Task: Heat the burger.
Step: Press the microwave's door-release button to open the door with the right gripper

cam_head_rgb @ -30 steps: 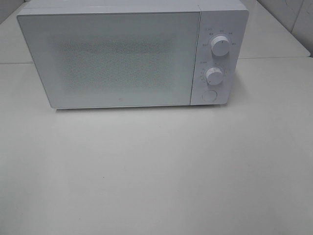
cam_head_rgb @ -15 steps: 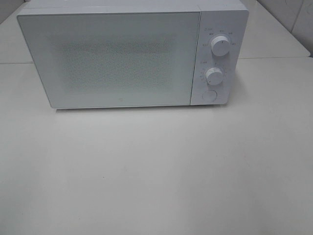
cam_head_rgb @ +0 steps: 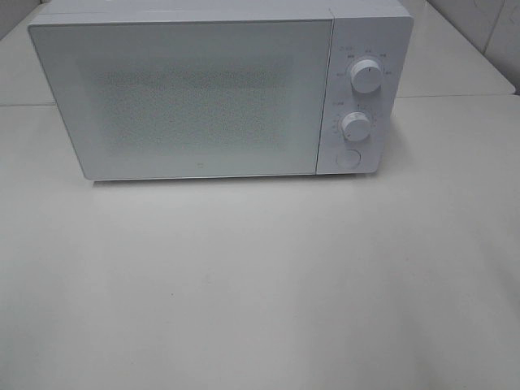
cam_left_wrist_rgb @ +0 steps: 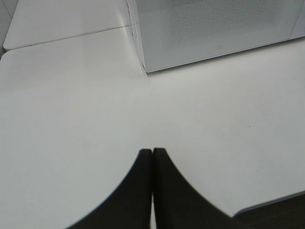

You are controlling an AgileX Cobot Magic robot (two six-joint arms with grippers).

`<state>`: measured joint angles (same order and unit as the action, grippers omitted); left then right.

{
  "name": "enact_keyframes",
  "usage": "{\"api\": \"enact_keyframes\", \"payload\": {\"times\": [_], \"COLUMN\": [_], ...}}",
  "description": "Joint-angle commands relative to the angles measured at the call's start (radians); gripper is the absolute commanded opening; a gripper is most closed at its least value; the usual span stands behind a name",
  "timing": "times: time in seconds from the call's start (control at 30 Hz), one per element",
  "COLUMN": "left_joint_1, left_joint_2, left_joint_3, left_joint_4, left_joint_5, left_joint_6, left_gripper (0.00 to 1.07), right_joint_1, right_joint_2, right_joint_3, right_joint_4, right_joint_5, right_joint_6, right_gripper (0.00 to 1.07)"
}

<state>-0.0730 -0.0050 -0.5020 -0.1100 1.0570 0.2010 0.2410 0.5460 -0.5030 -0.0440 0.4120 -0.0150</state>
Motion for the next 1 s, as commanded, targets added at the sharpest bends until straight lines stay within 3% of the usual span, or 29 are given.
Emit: {"api": "enact_keyframes", "payload": {"times": [0.03,0.47,0.57,0.63,0.73,0.8,1.0], "left_joint_1": [0.001,0.001,0.001,0.001,0.001,0.001,0.001], "left_joint_2": [-0.020,-0.020,-0.020,-0.020,-0.020,-0.020,-0.020], "left_joint_3": [0.003,0.003,0.003,0.003,0.003,0.003,0.003], "left_joint_4": [-0.008,-0.008,-0.008,-0.008,-0.008,-0.008,-0.008], "left_joint_5": [-0.015,-0.015,-0.015,-0.015,-0.015,-0.015,-0.015], "left_joint_6": [-0.010,-0.010,-0.010,-0.010,-0.010,-0.010,-0.010], "left_gripper": [0.00,0.00,0.00,0.00,0.00,0.00,0.00], "right_joint_1": [-0.005,-0.005,-0.005,-0.005,-0.005,-0.005,-0.005], "right_joint_2": [0.118,0.439,0.519,0.623,0.650,0.720,0.872], "right_joint_3": [0.000,0.000,0.000,0.000,0.000,0.000,-0.002], "right_joint_4": [-0.001,-0.001,-0.001,-0.001,-0.001,-0.001,-0.001], "right_joint_5": [-0.117,-0.399,-0.490,-0.610,-0.639,-0.712,-0.879], "right_joint_6": [-0.017,-0.017,-0.017,-0.012,-0.012,-0.012,0.021], "right_gripper": [0.57,0.43,0.34,0.19,0.15,0.03,0.00]}}
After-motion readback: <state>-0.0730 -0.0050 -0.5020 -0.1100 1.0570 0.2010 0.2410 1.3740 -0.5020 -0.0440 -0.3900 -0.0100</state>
